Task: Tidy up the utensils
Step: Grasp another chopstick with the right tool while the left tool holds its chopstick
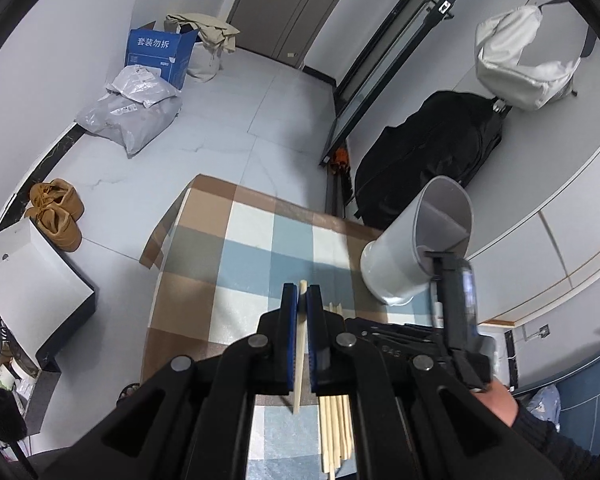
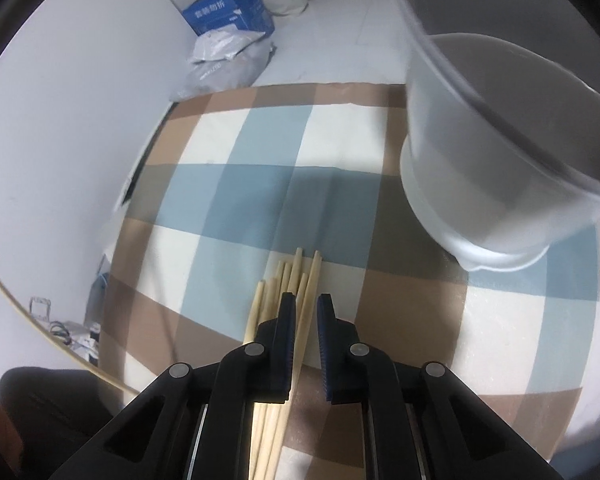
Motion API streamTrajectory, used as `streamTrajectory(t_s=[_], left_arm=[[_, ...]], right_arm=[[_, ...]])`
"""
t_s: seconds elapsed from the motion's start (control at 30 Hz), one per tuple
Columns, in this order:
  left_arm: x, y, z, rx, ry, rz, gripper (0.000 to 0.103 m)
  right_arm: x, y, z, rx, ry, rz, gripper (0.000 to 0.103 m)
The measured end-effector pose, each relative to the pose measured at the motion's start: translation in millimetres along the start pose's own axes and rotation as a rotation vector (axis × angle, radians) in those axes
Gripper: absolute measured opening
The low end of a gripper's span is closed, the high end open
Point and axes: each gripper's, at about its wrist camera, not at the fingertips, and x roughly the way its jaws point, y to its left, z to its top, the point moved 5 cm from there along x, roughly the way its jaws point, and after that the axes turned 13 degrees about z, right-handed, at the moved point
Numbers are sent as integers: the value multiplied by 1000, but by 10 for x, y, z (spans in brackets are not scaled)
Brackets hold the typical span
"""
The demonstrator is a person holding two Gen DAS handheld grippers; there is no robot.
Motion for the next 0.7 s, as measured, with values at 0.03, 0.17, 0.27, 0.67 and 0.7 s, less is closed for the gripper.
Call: streamTrajectory(t_s=[0.03, 0.17, 0.27, 0.67, 0.7], left_arm=[[-17, -6, 17, 0, -4, -6, 0], [-52, 3, 29, -3, -18, -14, 0], [-44, 26, 20, -5, -14, -15, 0], [-95, -28, 23, 25, -23, -12, 0], [-114, -53, 14, 31, -27, -19, 0]], right_arm=[[28, 0, 7, -2, 13, -8, 11], [110, -41, 35, 19, 32, -28, 10], [137, -5, 17, 10, 28, -22, 7], [-277, 69, -75, -14, -166, 46, 5], [-351, 91, -86, -22, -192, 65, 5]])
